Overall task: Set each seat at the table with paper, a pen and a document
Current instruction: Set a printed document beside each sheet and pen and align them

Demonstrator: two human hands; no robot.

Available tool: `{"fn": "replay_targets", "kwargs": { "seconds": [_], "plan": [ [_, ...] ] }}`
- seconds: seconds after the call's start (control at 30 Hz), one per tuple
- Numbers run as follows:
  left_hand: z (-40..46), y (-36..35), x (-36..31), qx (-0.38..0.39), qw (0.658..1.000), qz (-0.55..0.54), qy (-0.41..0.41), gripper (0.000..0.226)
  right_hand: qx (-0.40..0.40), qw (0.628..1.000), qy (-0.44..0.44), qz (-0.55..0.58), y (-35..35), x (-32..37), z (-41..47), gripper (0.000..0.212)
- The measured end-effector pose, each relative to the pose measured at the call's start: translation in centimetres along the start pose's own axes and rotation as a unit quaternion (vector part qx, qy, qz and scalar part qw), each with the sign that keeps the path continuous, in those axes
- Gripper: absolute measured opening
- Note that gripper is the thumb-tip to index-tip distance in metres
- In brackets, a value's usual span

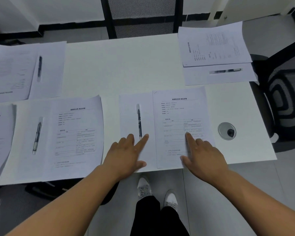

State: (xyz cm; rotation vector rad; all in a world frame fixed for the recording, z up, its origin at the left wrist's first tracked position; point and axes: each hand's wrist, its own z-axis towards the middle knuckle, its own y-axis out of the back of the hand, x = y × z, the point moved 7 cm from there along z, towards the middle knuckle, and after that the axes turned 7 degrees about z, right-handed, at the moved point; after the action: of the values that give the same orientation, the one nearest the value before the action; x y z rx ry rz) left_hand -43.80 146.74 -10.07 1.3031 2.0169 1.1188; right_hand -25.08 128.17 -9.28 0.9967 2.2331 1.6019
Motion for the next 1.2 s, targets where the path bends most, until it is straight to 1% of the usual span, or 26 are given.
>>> {"fn": "replay_targets", "kwargs": {
  "seconds": [0.33, 0.8, 1.2],
  "plan": [
    [-1.0, -0.8, -1.0, 0.004, 1.000, -0.017, -0.002, 0.098, 0.007, 1.000, -0.004, 0.009, -0.4, -1.3, -1.9, 0.086],
    [-0.6, -0.4, -0.5, 0.000, 0.999, -0.037, 0.006, 0.098, 0.034, 0.999, -0.003, 0.018, -0.1, -1.8, -0.5, 0.083],
    [-0.2, -0.2, -0.5, -0.005, 0.999, -0.036, 0.006, 0.097, 0.033, 0.999, -0.007, 0.020, -0.1, -1.8, -0.1, 0.084]
  ]
}}
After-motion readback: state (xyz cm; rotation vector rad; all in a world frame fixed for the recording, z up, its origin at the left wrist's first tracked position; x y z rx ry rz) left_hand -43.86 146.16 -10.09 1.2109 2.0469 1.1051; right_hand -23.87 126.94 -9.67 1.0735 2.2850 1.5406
